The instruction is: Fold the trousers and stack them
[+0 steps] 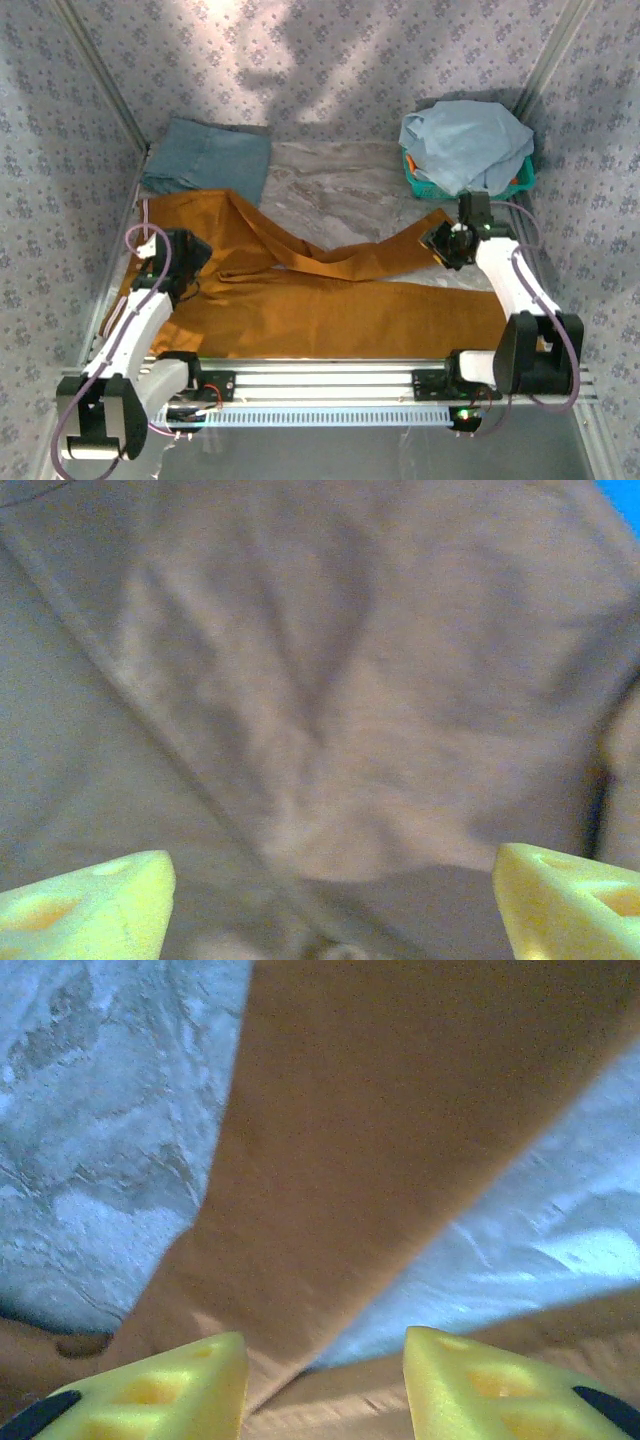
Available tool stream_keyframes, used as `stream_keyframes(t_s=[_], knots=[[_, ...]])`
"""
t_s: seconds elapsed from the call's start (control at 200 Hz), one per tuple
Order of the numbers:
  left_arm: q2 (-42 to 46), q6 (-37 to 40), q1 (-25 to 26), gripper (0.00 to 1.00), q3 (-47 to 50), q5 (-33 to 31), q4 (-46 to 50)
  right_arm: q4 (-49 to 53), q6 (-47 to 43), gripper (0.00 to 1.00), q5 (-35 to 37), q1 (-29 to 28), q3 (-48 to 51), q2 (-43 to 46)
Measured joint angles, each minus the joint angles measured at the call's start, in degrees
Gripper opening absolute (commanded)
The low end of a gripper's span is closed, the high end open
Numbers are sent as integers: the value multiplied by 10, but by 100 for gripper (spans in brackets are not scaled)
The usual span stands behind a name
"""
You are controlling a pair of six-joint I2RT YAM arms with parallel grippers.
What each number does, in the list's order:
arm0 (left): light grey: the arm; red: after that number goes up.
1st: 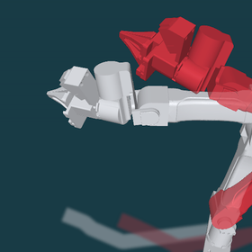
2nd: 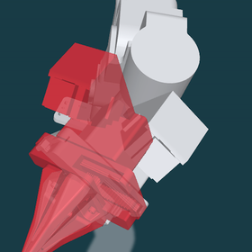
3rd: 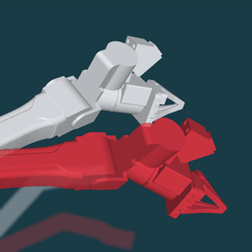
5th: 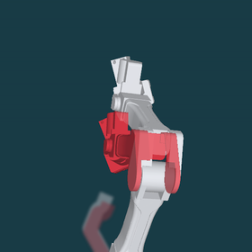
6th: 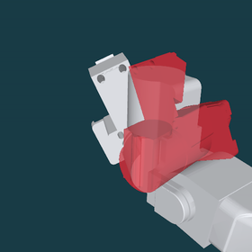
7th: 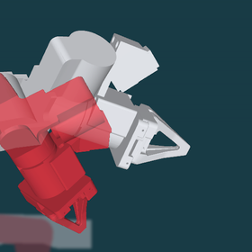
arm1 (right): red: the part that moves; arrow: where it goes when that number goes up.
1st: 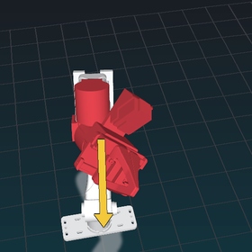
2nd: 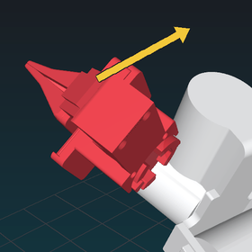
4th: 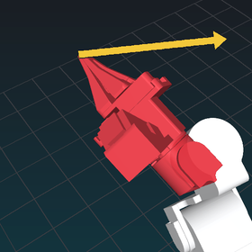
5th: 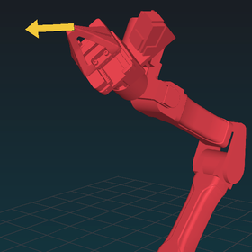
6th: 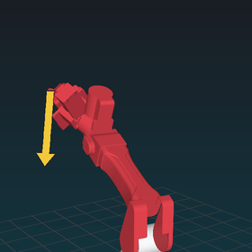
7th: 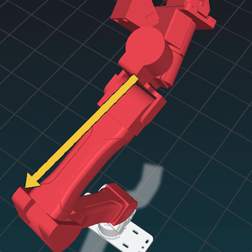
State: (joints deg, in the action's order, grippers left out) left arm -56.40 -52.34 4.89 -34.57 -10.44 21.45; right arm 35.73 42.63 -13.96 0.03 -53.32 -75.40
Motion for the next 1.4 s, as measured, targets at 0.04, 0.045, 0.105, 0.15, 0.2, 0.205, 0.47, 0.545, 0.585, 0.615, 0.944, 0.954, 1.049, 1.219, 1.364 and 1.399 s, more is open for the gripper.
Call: stream_keyframes(t_s=[0.04, 0.045, 0.105, 0.15, 0.2, 0.205, 0.47, 0.545, 0.585, 0.615, 0.944, 0.954, 1.049, 1.219, 1.364, 1.399], knots=[[-14, 12, 20, 83, -19, 3, -3, -5, 1, 52, 7, -8, -16, -23], [-17, 14, 25, 83, -23, 4, -3, -6, 2, 52, 9, -10, -18, -28], [-43, 35, 65, 83, -52, 5, -4, -11, 0, 54, 21, -19, -38, -62], [-73, 57, 106, 83, -79, 5, -1, -14, -2, 55, 29, -22, -52, -88], [-104, 84, 149, 83, -110, 3, 2, -15, -5, 55, 34, -22, -65, -110], [-109, 88, 156, 83, -115, 4, 3, -16, -5, 55, 35, -22, -66, -112], [-265, 327, 393, 82, -306, 13, 36, -19, -24, 55, 37, 12, -63, -118], [-312, 386, 417, 81, -363, 51, 55, -21, -30, 55, 31, 32, -40, -100], [-345, 414, 424, 81, -402, 68, 69, -21, -33, 55, 26, 42, -26, -89], [-370, 433, 427, 81, -431, 81, 76, -20, -34, 55, 24, 49, -17, -82], [-627, 560, 438, 75, -650, 171, 192, -5, -66, 55, -9, 83, 0, -17], [-629, 560, 438, 75, -650, 173, 194, -5, -66, 55, -9, 83, 0, -15], [-640, 573, 438, 73, -651, 200, 228, -3, -72, 56, -14, 89, 0, 0], [-639, 582, 438, 56, -651, 225, 251, -3, -76, 55, -20, 91, 0, 3], [-639, 580, 438, 33, -651, 233, 263, -3, -76, 54, -24, 91, 2, 3], [-639, 578, 438, 27, -651, 233, 264, -4, -76, 55, -24, 91, 3, 3]])
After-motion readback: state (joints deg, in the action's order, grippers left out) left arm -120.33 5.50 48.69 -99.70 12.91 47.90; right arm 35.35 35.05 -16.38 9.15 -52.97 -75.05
